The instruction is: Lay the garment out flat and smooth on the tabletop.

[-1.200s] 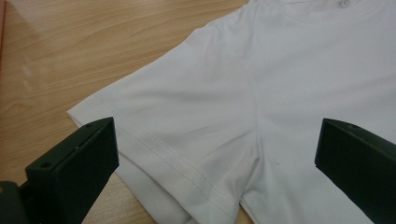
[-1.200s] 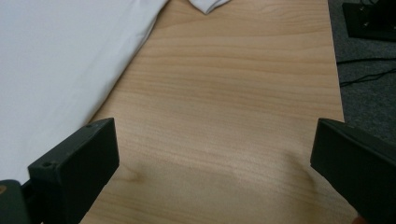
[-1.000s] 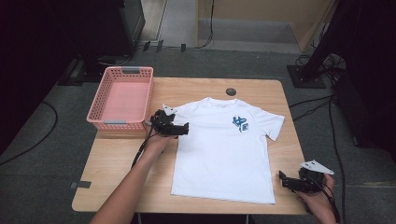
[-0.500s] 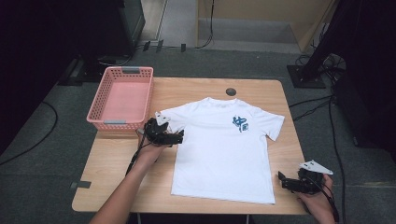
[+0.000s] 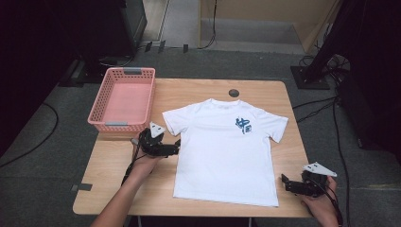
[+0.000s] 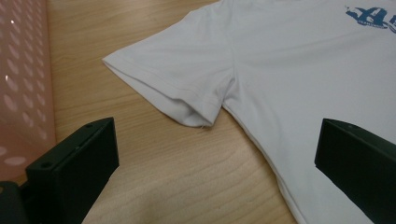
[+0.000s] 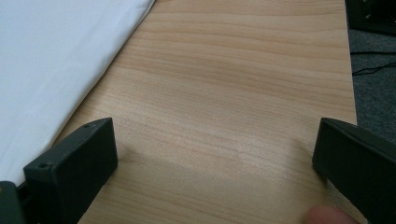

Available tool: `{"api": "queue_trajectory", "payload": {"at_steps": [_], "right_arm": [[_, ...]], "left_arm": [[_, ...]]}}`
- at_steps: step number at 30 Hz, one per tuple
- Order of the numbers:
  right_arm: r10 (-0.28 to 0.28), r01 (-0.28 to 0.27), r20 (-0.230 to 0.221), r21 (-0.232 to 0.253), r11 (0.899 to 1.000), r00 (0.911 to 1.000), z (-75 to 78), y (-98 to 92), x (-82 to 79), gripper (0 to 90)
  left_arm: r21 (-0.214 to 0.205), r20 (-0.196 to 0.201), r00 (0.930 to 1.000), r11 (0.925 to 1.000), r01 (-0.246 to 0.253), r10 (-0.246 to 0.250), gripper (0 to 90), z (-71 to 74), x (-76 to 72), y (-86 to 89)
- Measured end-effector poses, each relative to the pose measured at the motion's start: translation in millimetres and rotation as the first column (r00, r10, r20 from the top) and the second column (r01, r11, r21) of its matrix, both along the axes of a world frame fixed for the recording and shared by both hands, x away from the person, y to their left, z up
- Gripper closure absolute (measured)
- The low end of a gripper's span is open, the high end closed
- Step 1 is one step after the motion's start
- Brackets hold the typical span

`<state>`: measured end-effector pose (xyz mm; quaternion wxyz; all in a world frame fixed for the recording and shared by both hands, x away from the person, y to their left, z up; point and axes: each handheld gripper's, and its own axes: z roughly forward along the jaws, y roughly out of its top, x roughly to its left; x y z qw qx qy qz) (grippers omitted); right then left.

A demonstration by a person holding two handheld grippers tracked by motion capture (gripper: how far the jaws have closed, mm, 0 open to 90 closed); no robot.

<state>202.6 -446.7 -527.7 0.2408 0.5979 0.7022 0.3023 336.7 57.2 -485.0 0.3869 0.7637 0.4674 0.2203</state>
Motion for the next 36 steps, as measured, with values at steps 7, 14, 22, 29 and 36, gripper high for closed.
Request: {"api": "queue_trajectory", "payload": {"at_steps": [7,14,22,29,36], "right_arm": [[0.0,0.0,0.001,0.001,1.0,1.0,0.0,0.0,0.0,0.0],[0.0,0.0,0.0,0.0,1.0,1.0,0.0,0.0,0.0,0.0],[0.0,0.0,0.0,0.0,1.0,1.0,0.0,0.0,0.0,0.0],[0.001,-0.001,0.0,-0.001,1.0,1.0,0.0,0.0,0.0,0.0],[0.001,-0.001,0.001,-0.001,1.0,1.0,-0.1,0.0,0.0,0.0]], "left_arm": [[-0.013,-0.001,0.9996,0.9995,-0.028,0.028,0.0,-2.8,-11.5,17.5],[-0.02,-0.002,0.9978,0.9976,-0.066,0.066,0.0,-5.9,-22.1,41.1],[-0.027,-0.009,0.9929,0.9926,-0.118,0.118,0.0,-9.0,-37.4,76.4],[-0.026,-0.022,0.9854,0.9852,-0.17,0.169,0.0,-14.6,-49.4,104.7],[-0.041,-0.025,0.9759,0.9751,-0.218,0.217,0.0,-16.5,-55.5,129.8]]}}
